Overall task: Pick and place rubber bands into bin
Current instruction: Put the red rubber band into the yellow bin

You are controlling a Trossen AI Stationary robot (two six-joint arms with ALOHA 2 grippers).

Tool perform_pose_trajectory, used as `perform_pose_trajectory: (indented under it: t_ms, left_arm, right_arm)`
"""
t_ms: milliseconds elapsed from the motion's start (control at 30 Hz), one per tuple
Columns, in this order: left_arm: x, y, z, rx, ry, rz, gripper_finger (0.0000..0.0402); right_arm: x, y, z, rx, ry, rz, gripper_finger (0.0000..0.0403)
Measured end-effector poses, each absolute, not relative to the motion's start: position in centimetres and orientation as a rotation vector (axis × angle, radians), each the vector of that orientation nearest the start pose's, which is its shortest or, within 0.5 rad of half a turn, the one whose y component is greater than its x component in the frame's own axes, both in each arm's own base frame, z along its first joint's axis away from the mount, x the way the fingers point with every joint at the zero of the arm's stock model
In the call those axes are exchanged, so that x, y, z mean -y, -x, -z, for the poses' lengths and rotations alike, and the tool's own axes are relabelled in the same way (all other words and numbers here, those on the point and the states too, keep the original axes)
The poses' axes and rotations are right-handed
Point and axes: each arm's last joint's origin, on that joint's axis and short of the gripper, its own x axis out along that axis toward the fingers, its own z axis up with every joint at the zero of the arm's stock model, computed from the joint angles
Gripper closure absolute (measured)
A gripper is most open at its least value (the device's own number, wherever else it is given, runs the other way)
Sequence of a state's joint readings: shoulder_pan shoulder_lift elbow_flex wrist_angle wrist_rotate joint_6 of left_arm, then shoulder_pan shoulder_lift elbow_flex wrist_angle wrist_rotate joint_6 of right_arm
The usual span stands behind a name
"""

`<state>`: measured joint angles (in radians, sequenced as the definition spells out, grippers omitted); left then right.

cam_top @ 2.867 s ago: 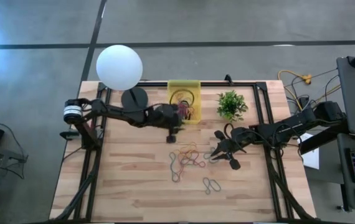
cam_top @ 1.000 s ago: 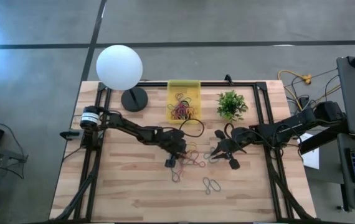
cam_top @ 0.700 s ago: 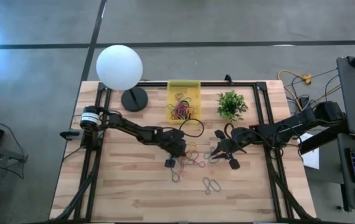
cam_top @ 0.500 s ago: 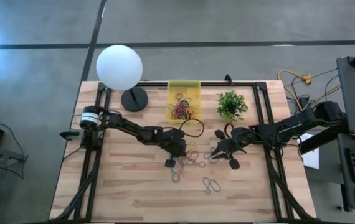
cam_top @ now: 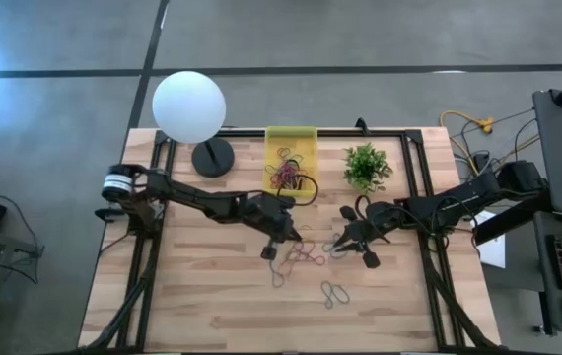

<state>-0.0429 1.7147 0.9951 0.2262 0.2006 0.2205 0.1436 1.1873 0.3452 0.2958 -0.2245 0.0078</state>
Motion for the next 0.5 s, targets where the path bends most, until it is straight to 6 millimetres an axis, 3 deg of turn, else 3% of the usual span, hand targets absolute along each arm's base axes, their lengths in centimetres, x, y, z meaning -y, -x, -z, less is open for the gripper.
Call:
perform_pose_trajectory:
  t_ms: [167, 500]
  left_arm:
    - [2.2, -36.6, -21.6, -0.398, -0.170, 0.294, 0.0401]
    - [2.5, -36.8, -19.1, -0.475, -0.064, 0.407, 0.0402]
  right_arm:
    - [-3.7, -20.8, -15.6, -0.548, -0.030, -0.356, 0.0346]
    - [-3.7, -20.8, -15.6, -0.544, -0.033, -0.356, 0.0346]
